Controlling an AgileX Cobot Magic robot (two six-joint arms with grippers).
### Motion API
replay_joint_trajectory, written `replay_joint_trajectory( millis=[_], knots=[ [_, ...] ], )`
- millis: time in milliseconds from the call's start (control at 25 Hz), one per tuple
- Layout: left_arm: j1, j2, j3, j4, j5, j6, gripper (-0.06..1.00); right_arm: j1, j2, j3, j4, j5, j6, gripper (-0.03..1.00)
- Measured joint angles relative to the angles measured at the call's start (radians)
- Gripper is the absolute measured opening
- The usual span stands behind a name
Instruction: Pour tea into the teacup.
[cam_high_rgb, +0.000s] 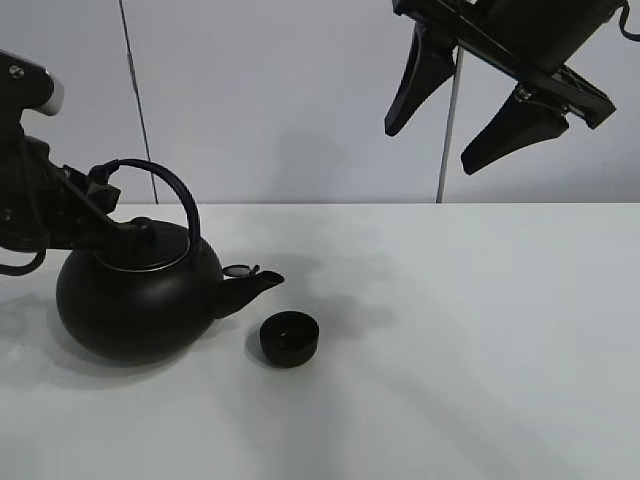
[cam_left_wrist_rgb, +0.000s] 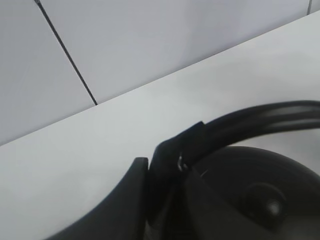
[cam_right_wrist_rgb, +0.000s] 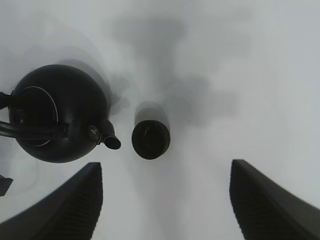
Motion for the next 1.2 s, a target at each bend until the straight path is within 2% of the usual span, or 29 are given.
replay_joint_trajectory(
  millis=[760, 920, 1200],
  knots=[
    [0.000, 0.001, 0.000, 0.002, 0.022, 0.108, 0.11, 0.000, 0.000, 0.000, 0.000, 0.000, 0.000, 0.49],
    [0.000, 0.001, -0.013, -0.023, 0.044, 0.135, 0.11, 0.000, 0.000, 0.000, 0.000, 0.000, 0.000, 0.49],
    [0.000, 0.001, -0.039, -0.028, 0.067, 0.142, 0.11, 0.000, 0.000, 0.000, 0.000, 0.000, 0.000, 0.49]
  ],
)
